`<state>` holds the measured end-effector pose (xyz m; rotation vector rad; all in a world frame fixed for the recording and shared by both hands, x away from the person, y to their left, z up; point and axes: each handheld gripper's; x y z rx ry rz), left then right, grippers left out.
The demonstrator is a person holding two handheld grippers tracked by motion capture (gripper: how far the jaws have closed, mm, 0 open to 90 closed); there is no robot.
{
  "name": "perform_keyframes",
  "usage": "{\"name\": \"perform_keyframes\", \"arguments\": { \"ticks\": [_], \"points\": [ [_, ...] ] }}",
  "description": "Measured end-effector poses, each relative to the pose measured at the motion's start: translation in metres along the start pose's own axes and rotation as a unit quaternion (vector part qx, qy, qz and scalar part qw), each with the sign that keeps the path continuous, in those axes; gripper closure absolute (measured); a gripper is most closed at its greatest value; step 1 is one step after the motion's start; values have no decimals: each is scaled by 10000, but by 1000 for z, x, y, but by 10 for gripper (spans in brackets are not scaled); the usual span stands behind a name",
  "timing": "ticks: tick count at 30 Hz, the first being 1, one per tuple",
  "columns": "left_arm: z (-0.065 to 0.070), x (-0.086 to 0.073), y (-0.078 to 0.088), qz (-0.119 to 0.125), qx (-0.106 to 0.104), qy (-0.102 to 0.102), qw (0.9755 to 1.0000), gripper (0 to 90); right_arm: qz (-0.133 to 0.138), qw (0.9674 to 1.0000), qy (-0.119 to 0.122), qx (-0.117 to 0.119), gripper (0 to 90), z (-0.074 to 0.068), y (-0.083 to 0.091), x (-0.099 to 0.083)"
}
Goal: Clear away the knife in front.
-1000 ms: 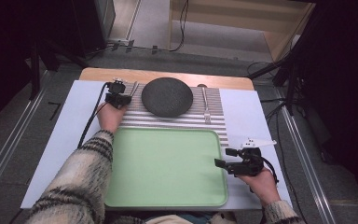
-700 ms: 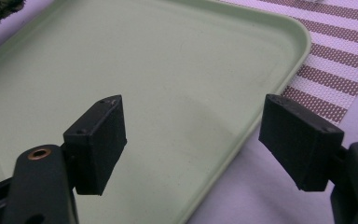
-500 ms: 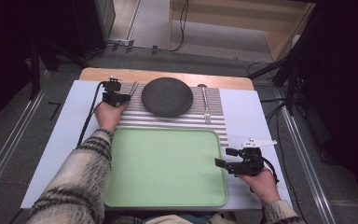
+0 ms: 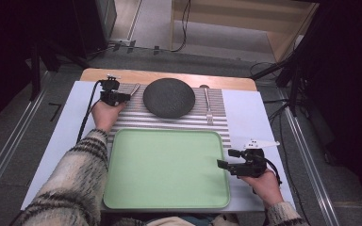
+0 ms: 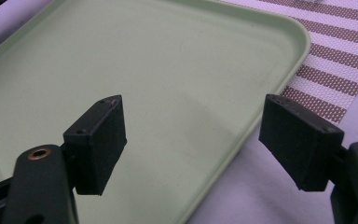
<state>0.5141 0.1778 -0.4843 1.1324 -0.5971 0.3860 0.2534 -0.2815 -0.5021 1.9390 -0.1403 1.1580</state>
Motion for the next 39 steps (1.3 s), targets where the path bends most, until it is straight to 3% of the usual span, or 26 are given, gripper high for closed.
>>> {"name": "perform_keyframes", "arguments": {
  "ticks": [21,39],
  "points": [
    [14,2,26,-8,-411,-301,9987,809,15,10000,5,0,209,1,0,0],
    [32,-3,41,-159,-890,-661,9937,809,64,10000,-5,26,207,1,0,0]
  ]
}}
Point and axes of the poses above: each handheld gripper's, and its own axes: y roughly backward along the jaws, x roughly out of its top, z roughly to its right, and after that the axes turned 8 degrees about y, right-handed
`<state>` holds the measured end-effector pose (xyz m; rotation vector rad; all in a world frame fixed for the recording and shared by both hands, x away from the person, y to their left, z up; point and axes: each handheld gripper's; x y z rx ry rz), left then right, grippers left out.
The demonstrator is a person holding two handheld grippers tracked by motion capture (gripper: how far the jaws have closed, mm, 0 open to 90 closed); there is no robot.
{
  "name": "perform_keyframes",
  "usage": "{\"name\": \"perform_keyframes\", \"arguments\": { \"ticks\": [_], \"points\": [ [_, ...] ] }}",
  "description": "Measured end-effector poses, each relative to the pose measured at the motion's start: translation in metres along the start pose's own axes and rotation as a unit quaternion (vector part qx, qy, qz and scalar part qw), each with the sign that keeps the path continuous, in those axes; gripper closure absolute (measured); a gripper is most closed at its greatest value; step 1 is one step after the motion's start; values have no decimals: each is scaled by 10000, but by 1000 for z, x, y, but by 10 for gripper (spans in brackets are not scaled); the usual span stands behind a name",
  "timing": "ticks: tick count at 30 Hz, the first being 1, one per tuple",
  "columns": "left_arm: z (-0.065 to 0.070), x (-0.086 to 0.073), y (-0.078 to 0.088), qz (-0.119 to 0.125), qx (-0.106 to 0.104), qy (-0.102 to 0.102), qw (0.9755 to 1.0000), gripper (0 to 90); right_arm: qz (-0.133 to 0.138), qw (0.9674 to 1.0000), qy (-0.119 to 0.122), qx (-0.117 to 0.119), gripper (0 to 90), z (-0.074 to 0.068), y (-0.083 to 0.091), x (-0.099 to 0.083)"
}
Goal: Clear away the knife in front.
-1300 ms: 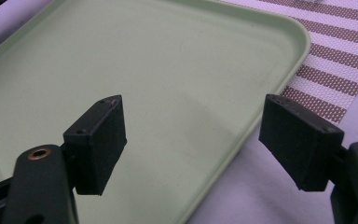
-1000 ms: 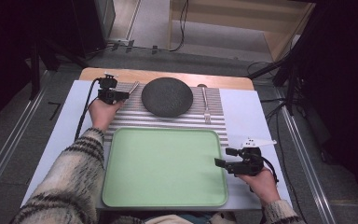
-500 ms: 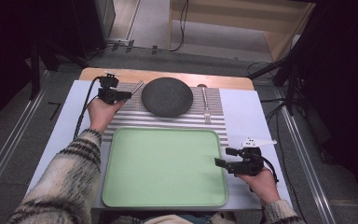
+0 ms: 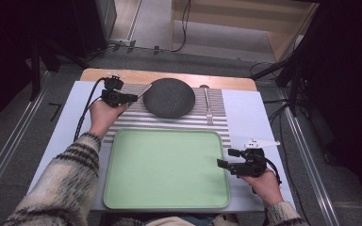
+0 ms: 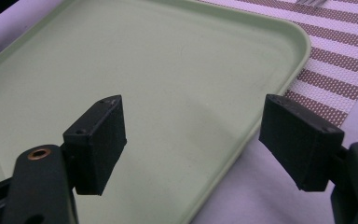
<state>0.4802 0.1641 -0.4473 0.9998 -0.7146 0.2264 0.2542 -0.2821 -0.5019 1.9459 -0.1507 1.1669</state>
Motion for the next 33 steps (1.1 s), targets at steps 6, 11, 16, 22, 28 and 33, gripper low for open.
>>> {"name": "perform_keyframes", "arguments": {
  "ticks": [6,11,16,22,28,33],
  "points": [
    [7,-5,7,14,-181,-104,9998,809,-10,10000,10,-3,207,0,0,0],
    [14,-9,13,42,-305,-203,9993,809,-6,10000,-6,4,207,0,-1,0],
    [23,-15,17,51,-403,-319,9987,809,-8,10000,-14,6,208,0,-1,1],
    [32,-24,22,119,-487,-446,9977,809,-15,10000,19,10,208,0,-2,2],
    [39,-34,25,101,-568,-509,9970,809,-12,10000,51,19,207,1,-3,3],
    [44,-43,26,85,-631,-558,9964,809,-22,10000,67,35,208,1,-5,5]
  ]
}}
Point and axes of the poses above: each handheld gripper's, and its own axes: y roughly backward along the jaws, x roughly out of its top, z roughly to its right, and after that the axes turned 8 degrees about y, right-handed
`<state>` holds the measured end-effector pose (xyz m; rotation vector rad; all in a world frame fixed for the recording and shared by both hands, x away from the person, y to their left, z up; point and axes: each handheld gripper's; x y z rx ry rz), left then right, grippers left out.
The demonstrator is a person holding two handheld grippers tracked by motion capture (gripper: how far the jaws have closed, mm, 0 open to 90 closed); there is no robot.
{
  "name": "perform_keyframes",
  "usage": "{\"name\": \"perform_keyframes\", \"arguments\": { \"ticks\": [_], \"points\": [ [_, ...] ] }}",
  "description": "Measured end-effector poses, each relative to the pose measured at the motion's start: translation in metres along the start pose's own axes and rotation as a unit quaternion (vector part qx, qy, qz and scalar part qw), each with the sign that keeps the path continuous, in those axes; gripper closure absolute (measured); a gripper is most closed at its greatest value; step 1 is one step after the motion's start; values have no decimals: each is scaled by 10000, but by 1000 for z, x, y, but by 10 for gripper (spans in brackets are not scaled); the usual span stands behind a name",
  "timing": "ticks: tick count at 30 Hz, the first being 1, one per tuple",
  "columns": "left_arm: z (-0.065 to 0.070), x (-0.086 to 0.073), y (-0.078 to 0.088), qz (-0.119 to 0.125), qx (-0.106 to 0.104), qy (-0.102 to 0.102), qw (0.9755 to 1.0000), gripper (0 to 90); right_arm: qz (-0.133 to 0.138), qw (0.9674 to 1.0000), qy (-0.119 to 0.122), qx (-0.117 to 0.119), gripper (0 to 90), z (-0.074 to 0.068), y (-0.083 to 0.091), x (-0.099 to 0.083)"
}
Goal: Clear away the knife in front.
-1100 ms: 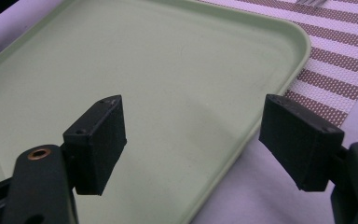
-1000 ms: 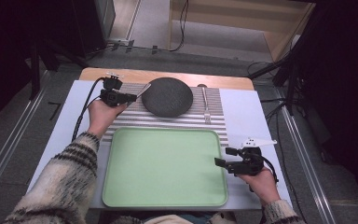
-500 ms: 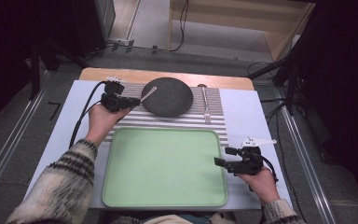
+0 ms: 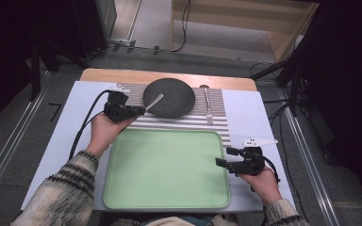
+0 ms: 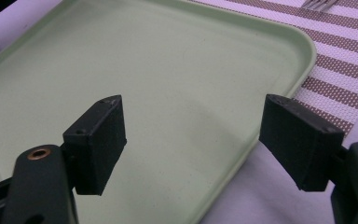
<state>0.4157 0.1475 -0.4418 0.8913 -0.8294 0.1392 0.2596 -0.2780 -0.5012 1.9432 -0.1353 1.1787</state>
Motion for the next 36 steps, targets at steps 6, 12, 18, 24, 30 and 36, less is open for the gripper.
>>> {"name": "perform_keyframes", "arguments": {
  "ticks": [6,12,18,24,30,36],
  "points": [
    [8,-7,-1,-28,-102,-76,9999,809,7,10000,5,8,208,0,0,0],
    [16,-16,-1,45,-187,-91,9998,809,11,10000,1,-2,207,0,0,0],
    [23,-24,-1,-15,-224,-139,9997,809,10,10000,-1,-3,207,0,0,0],
    [29,-33,-3,-92,-289,-176,9994,809,7,10000,-6,0,208,0,1,0],
    [33,-42,-4,-178,-316,-195,9992,809,7,10000,0,-2,207,0,1,0],
    [39,-51,-3,-231,-342,-216,9989,809,9,10000,5,3,208,0,0,0]
  ]
}}
Point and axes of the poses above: each handheld gripper's, and its own axes: y roughly backward along the jaws, x roughly out of its top, z roughly to its right, and after that the axes turned 8 degrees about y, right-handed
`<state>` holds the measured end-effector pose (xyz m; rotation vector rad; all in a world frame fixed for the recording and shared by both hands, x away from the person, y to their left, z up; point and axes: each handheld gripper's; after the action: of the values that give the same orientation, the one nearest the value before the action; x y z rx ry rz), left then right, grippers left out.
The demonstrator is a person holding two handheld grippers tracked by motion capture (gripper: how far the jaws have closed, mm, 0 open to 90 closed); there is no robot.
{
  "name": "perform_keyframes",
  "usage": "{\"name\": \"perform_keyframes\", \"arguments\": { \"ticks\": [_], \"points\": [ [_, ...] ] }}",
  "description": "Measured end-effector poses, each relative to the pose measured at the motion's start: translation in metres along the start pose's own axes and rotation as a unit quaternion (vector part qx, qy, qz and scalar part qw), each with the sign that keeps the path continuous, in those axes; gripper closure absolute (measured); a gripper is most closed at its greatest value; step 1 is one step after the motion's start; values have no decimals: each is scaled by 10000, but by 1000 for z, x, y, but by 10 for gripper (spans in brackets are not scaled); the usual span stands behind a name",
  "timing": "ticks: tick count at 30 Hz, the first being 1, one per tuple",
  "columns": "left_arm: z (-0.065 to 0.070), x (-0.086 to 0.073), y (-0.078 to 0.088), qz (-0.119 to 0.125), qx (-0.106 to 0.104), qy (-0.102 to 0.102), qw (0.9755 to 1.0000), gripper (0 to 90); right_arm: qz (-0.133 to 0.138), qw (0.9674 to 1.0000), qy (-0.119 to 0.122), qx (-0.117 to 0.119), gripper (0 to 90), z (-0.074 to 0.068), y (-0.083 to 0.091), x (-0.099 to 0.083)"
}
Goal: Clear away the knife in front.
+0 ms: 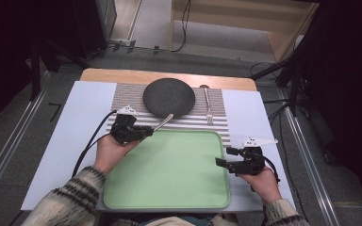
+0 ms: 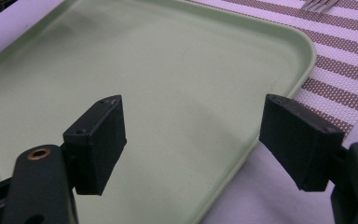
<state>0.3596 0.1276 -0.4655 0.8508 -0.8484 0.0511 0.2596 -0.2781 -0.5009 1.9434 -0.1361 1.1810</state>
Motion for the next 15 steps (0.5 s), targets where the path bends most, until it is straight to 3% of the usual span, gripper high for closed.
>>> {"name": "perform_keyframes", "arguments": {
  "ticks": [8,15],
  "points": [
    [8,-15,-1,0,-160,56,9999,808,0,10000,-4,1,208,0,0,0],
    [14,-26,-3,-117,-169,-36,9998,808,4,10000,5,0,207,0,0,0]
  ]
}}
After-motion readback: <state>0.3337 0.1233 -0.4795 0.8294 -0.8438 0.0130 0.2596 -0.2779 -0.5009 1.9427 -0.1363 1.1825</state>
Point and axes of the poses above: each handheld gripper's, and its own axes: y roughly backward along the jaws, x roughly out of its top, z roughly to its right, and after that the axes turned 8 degrees about y, right-handed
